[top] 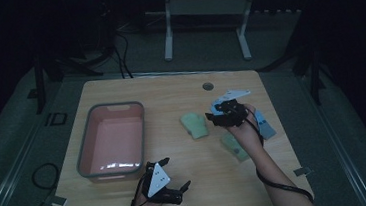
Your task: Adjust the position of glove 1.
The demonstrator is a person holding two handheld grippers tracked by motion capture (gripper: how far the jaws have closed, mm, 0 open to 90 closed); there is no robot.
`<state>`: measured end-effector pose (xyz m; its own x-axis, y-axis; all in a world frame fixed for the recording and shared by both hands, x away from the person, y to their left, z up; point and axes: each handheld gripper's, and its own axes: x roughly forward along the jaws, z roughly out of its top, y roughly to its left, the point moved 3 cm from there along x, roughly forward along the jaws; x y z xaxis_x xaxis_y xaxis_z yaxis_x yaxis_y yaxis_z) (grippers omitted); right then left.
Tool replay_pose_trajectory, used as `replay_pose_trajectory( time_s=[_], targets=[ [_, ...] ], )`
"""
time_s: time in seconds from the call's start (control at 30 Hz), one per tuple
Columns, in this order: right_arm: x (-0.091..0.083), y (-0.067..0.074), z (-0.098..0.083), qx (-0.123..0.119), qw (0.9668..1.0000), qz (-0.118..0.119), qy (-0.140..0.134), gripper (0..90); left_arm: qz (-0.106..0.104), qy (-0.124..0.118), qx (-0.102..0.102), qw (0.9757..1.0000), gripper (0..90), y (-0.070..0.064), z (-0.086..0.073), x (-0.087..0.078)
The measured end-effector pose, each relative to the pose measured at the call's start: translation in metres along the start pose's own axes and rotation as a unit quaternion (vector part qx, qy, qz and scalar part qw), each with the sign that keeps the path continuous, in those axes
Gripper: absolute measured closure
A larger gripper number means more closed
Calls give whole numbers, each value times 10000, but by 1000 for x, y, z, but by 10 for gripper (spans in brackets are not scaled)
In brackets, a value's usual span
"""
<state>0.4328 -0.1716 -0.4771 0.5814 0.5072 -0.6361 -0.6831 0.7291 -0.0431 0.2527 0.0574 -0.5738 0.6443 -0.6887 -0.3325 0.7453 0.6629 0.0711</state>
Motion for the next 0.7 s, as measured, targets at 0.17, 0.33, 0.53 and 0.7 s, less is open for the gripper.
replay_pose_trajectory(
  time_s=[0.17,0.33,0.53,0.7],
  targets=[
    [23,4,-4,-13,9996,191,214,510,-8,-4,-17,10000,14,0,0,0],
    [40,5,-5,-31,9991,320,286,533,-17,-7,-18,10000,14,0,0,0],
    [66,3,-9,-113,9978,437,489,579,-36,-16,-30,10000,14,0,0,0],
    [87,4,-13,-116,9958,536,734,570,-51,-20,-37,10000,14,1,0,0]
  ],
)
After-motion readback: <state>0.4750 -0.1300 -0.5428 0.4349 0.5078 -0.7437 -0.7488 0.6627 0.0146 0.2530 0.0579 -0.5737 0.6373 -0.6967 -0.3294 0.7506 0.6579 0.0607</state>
